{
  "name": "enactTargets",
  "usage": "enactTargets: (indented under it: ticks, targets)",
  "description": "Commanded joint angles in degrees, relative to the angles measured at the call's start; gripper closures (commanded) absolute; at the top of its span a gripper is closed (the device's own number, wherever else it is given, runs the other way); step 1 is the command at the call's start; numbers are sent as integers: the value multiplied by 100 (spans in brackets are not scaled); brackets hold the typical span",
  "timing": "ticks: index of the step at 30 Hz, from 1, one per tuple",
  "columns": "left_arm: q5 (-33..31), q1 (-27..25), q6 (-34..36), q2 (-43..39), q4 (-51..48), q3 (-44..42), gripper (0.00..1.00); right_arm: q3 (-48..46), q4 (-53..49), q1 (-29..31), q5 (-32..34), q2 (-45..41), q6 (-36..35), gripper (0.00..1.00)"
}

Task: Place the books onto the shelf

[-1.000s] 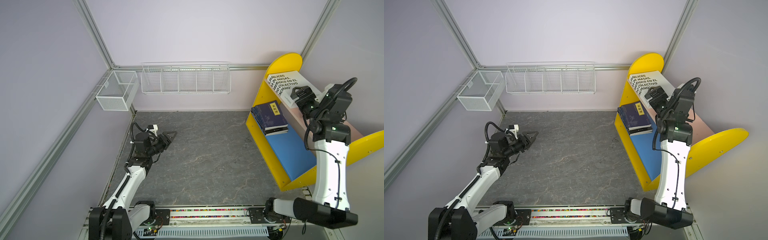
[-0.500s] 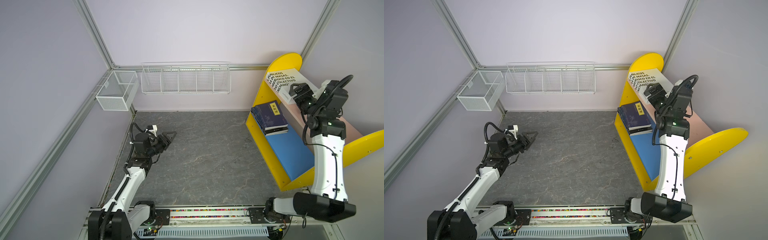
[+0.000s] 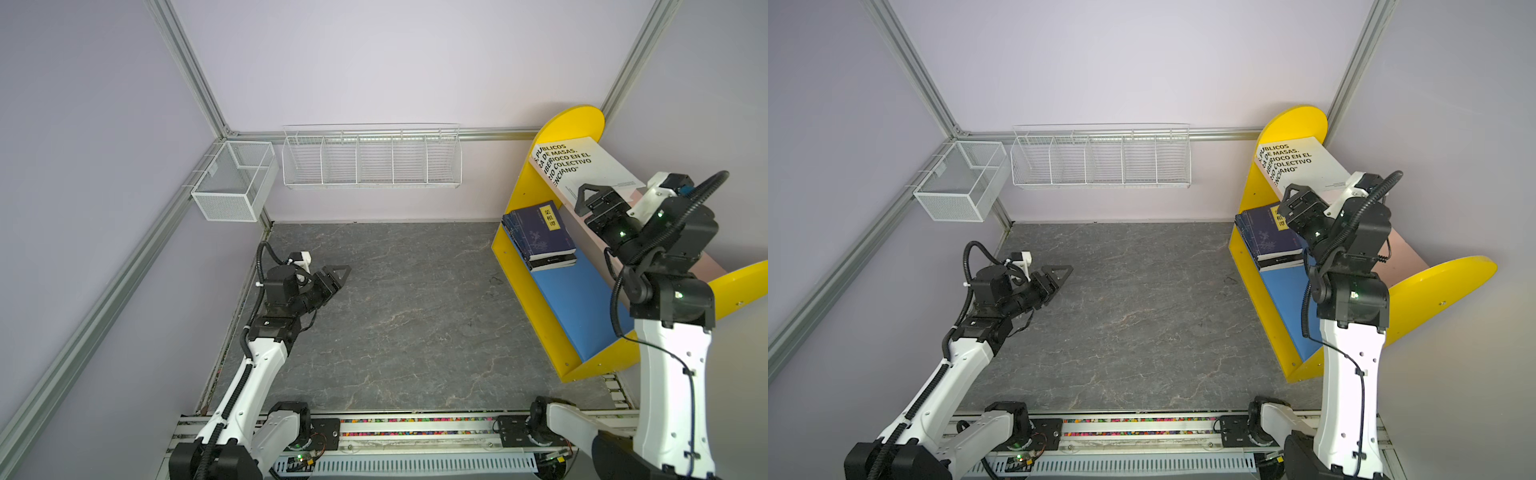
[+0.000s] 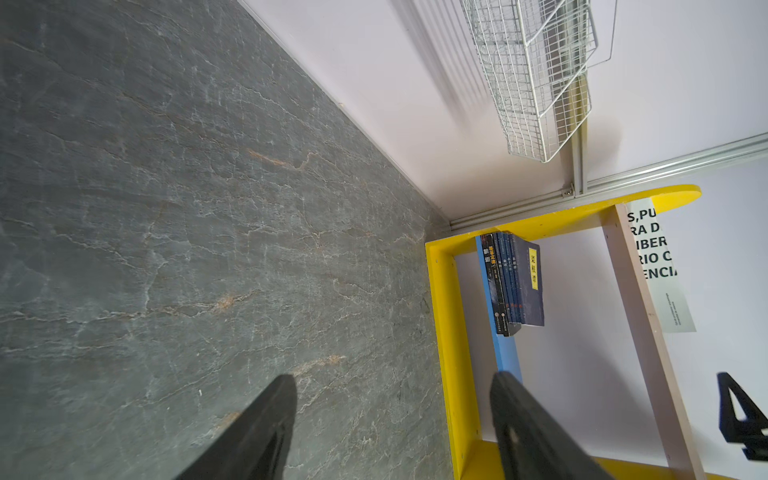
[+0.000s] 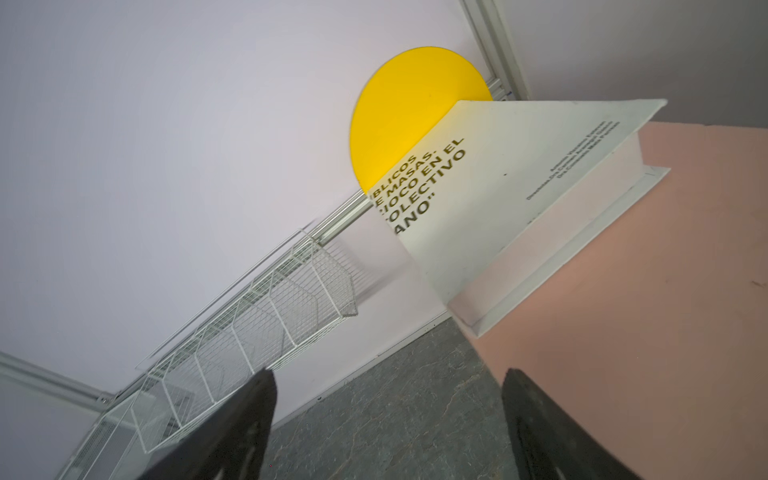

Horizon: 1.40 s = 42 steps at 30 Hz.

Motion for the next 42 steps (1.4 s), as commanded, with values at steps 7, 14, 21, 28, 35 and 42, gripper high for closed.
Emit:
enactTargets:
  ticks: [7,14,21,28,35,42]
  targets:
    - [-1392,-17,1246,-292,-1321,699,1,-1080,-13,1735,-112,-124,-1642,12]
    - [-3161,-17,2120,-717,-1454,459,1,-2426,1118,3171,1253,419,-2479,12]
    - [-5034,-16,3027,-1350,562,-974,1,-3690,2414,3136,3093,959,-2888,12]
    - [-5988,-18,4071,-455,3000,-2126,1,-4300,3131,2400,2766,1527,-2524,11]
    - [-6064,-17,3918,1398,4998,-2583,1,-5414,4831,1851,2264,1794,-2814,11]
    - [-5968,-9,4257,2140,5950,-2592,1,-6162,6826,1057,1794,2019,-2767,11]
